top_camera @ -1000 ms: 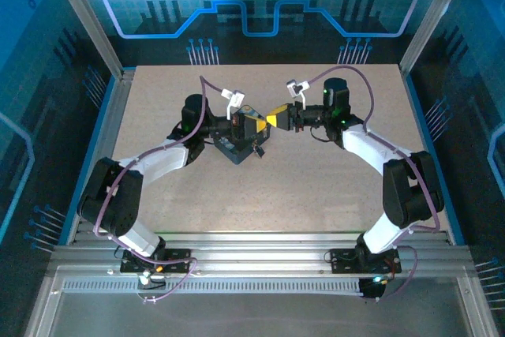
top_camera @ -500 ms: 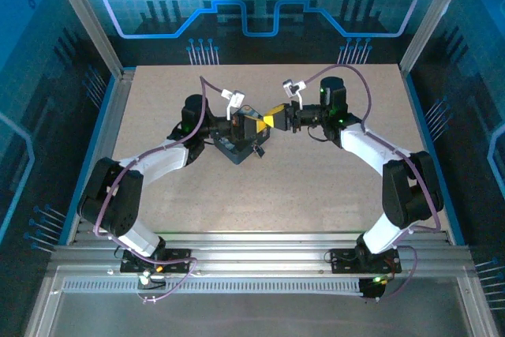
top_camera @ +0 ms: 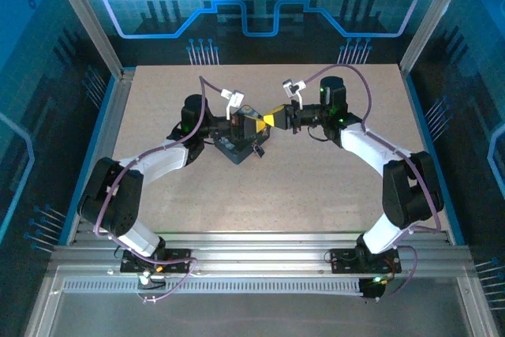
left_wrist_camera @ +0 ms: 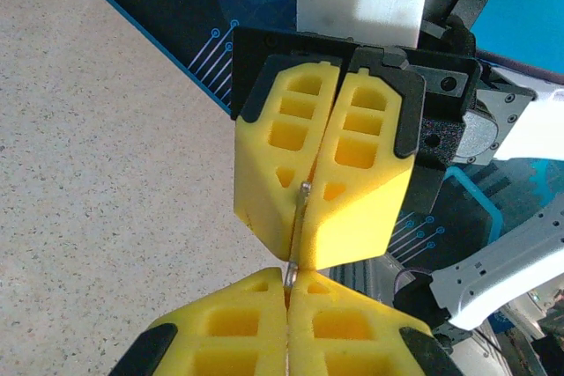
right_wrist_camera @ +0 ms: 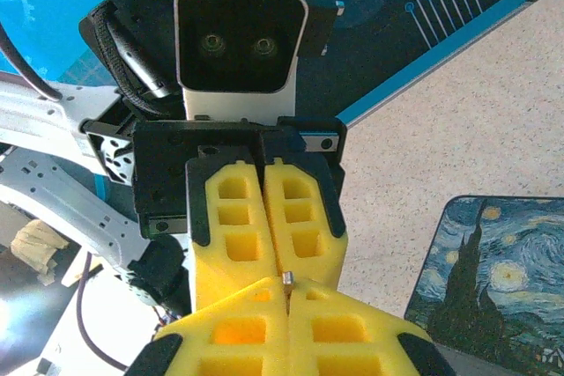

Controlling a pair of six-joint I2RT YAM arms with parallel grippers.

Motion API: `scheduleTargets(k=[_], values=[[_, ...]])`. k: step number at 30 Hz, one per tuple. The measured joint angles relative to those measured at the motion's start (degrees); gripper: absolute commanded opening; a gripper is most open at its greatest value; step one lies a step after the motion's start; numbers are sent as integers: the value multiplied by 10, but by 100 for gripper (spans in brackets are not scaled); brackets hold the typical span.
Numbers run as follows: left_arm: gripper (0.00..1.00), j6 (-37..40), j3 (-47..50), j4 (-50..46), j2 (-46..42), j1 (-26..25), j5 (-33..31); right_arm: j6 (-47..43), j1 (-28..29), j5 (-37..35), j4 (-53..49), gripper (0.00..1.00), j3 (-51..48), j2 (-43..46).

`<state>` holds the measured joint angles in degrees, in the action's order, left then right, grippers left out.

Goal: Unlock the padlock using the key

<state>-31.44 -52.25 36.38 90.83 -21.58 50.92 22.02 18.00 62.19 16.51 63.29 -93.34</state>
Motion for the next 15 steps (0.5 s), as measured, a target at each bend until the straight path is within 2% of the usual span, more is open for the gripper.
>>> scheduleTargets(k=[3, 5, 10, 15], values=[[26, -3, 0, -3, 3, 0, 5, -28, 1, 0, -40, 3, 13, 0], [30, 1, 0, -12, 3, 0, 7, -57, 2, -1, -83, 2, 30, 0], [36, 34, -3, -65, 2, 0, 11, -141, 4, -5, -204, 2, 76, 0], [38, 75, -13, -130, -10, 2, 14, -219, 4, -7, -324, 2, 120, -6]])
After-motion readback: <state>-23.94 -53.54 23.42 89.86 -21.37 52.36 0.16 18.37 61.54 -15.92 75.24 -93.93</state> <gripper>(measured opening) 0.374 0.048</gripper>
